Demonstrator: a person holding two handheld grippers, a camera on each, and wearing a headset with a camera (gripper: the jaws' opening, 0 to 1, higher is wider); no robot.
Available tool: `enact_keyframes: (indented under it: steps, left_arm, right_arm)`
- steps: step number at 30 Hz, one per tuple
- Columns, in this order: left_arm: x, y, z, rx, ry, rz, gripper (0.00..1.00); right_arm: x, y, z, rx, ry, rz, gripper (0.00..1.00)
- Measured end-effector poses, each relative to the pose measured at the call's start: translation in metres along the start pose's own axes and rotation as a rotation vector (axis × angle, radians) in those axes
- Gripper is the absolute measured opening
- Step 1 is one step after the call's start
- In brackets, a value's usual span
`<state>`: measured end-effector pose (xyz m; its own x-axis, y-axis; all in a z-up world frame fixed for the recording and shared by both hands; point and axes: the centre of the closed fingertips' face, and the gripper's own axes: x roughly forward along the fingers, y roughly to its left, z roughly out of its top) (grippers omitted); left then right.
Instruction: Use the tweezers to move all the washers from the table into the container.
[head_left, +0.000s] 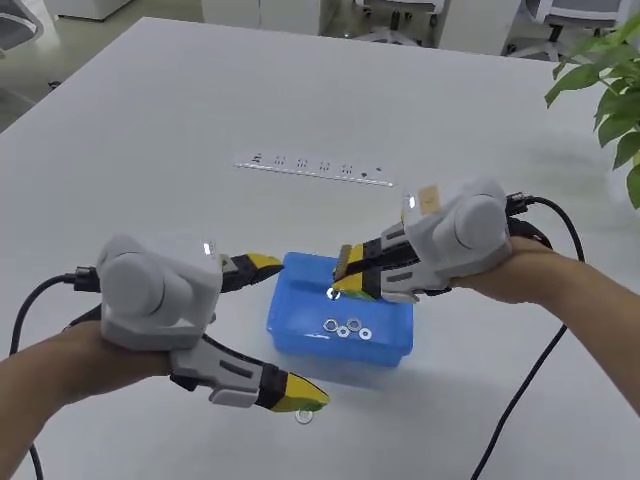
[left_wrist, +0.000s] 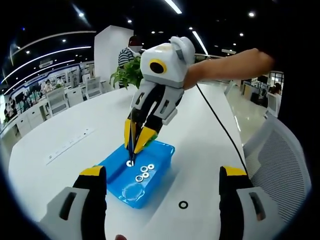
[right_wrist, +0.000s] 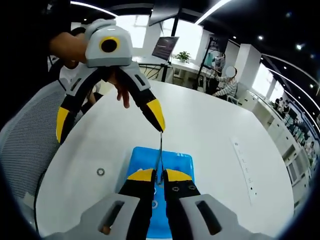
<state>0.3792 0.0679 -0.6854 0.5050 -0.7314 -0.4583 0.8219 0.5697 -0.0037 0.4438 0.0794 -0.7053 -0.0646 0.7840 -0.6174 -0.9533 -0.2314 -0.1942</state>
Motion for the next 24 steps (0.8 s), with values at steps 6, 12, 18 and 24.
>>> enact_keyframes:
  steps: [6,12,18,24]
  left_arm:
    - [0.003,0.002,0.000,-0.006,0.001,-0.002,0.99]
    - [0.006,0.006,0.000,-0.005,0.000,-0.005,0.98]
    - [0.010,0.009,0.000,-0.004,0.000,-0.011,0.97]
    - [0.012,0.012,0.002,0.010,-0.003,-0.017,0.88]
  right_arm:
    - [0.005,-0.003,-0.011,0.012,0.008,0.002,0.08]
    - [0.012,-0.006,-0.019,0.023,0.016,0.000,0.08]
    - [0.017,-0.005,-0.028,0.035,0.024,0.001,0.08]
    - [0.021,-0.006,-0.036,0.046,0.032,0.002,0.08]
